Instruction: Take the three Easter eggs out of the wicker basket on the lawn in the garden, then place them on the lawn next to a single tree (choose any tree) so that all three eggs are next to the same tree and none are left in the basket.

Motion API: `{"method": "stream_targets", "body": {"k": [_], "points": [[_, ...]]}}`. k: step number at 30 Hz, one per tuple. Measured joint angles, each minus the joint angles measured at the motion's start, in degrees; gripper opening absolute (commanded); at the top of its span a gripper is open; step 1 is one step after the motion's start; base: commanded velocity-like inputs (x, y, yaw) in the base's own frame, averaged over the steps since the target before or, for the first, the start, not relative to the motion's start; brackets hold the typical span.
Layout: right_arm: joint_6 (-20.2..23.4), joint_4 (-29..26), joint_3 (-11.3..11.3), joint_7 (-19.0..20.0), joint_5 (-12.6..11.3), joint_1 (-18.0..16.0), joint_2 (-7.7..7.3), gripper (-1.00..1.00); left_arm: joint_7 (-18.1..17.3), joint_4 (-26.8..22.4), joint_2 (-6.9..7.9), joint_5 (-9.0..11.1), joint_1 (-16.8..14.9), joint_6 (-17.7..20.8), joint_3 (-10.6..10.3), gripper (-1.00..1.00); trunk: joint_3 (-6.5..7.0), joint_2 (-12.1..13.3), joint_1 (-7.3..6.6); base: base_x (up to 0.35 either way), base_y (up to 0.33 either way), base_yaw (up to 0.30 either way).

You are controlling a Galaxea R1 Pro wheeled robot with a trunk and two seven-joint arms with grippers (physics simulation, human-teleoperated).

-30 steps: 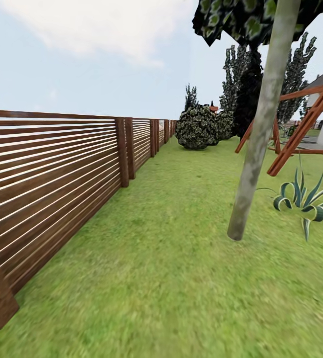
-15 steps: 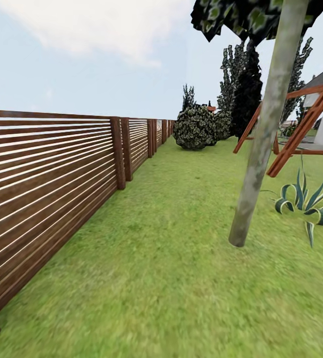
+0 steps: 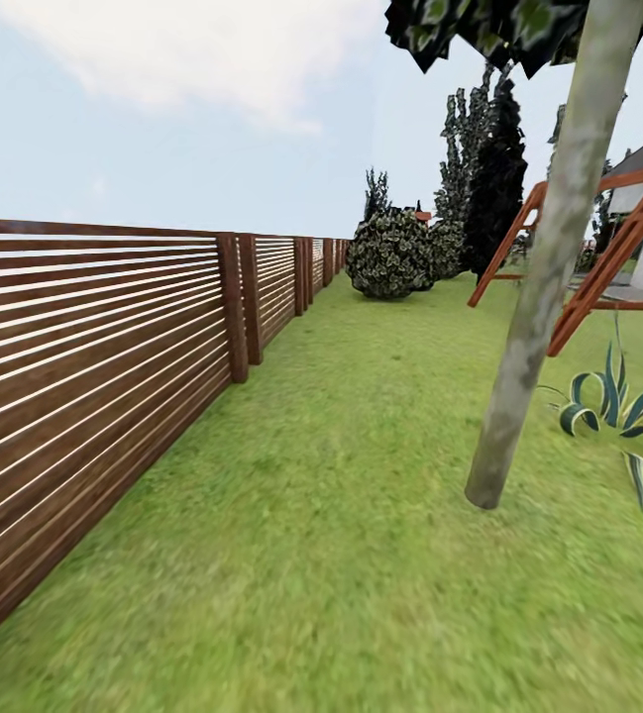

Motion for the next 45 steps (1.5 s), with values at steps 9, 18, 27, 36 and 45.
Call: {"method": "stream_targets", "body": {"k": [9, 18, 27, 36, 45], "points": [[0.0, 0.0, 0.0, 0.0, 0.0, 0.0, 0.01, 1.00, 0.0, 0.0, 0.00, 0.0, 0.0, 0.0, 0.0, 1.00, 0.00, 0.0, 0.00, 0.335, 0.000, 0.127], [0.0, 0.0, 0.0, 0.0, 0.1, 0.0, -0.06, 1.00, 0.0, 0.0, 0.00, 0.0, 0.0, 0.0, 0.0, 1.00, 0.00, 0.0, 0.00, 0.335, 0.000, 0.003], [0.0, 0.0, 0.1, 0.0, 0.1, 0.0, 0.00, 1.00, 0.0, 0.0, 0.00, -0.1, 0.0, 0.0, 0.0, 1.00, 0.00, 0.0, 0.00, 0.335, 0.000, 0.000], [0.0, 0.0, 0.1, 0.0, 0.1, 0.0, 0.02, 1.00, 0.0, 0.0, 0.00, -0.1, 0.0, 0.0, 0.0, 1.00, 0.00, 0.0, 0.00, 0.335, 0.000, 0.000], [0.0, 0.0, 0.1, 0.0, 0.1, 0.0, 0.02, 1.00, 0.0, 0.0, 0.00, -0.1, 0.0, 0.1, 0.0, 1.00, 0.00, 0.0, 0.00, 0.335, 0.000, 0.000]]}}
